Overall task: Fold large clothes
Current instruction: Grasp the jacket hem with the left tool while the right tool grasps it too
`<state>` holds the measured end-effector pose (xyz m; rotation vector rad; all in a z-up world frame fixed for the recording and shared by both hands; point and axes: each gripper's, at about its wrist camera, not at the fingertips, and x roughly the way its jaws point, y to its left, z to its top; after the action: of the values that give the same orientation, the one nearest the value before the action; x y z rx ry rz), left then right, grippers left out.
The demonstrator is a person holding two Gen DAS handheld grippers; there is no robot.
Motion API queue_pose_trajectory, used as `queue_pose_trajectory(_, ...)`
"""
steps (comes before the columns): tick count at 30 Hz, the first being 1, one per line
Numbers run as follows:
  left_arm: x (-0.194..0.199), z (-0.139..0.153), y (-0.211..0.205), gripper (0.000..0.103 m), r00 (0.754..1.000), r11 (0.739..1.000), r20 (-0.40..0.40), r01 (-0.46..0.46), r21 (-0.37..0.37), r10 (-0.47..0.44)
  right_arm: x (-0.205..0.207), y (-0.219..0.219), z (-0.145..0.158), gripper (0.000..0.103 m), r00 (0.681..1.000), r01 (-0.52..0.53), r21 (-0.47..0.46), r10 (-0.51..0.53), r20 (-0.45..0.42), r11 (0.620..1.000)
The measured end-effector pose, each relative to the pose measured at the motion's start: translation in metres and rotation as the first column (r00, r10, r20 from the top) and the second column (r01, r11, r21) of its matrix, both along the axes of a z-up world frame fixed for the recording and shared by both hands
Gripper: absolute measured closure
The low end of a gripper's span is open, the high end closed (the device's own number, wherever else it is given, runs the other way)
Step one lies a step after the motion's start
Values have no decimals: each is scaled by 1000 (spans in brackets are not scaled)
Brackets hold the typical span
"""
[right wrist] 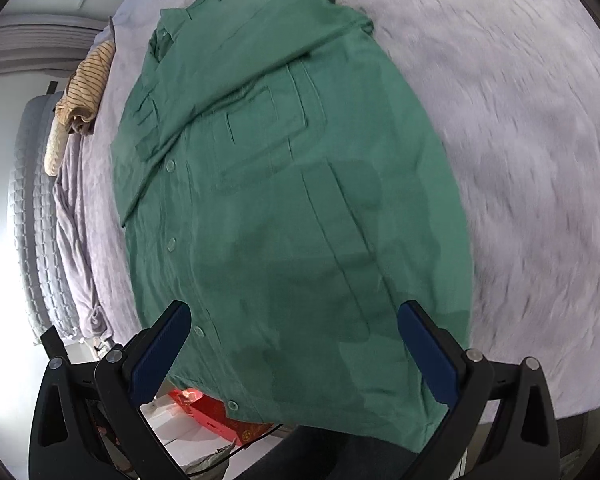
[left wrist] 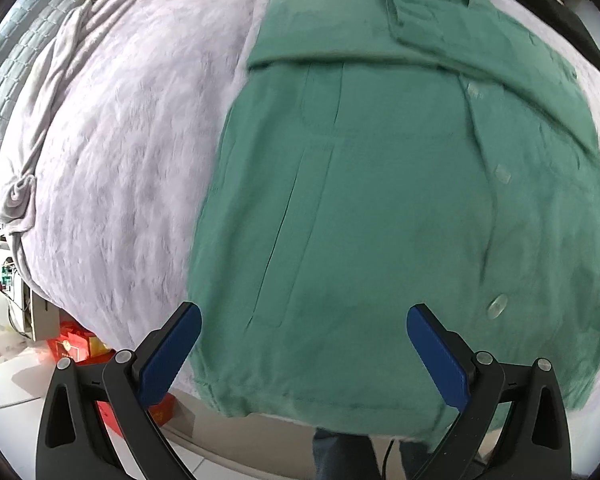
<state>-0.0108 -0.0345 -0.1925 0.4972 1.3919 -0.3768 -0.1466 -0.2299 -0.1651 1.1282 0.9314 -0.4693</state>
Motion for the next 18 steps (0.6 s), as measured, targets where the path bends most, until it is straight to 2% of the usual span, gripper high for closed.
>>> queue_pose_trajectory(7,-4,-20,56,0,999,999,-39,-15,33,16,-33,37,-22,0,996,85,16,-85,-9,996)
queue_pose_trajectory(12,3,-27,87,0,999,997,-9,-41,64,42,-64,49,-25,0,987,162,-14,-162,-17,987)
queue_pose_trajectory(18,18,-45,104,0,994,996,-86,-77,-36,73,-99,40,-37,0,963,267,-41,-268,-20,963)
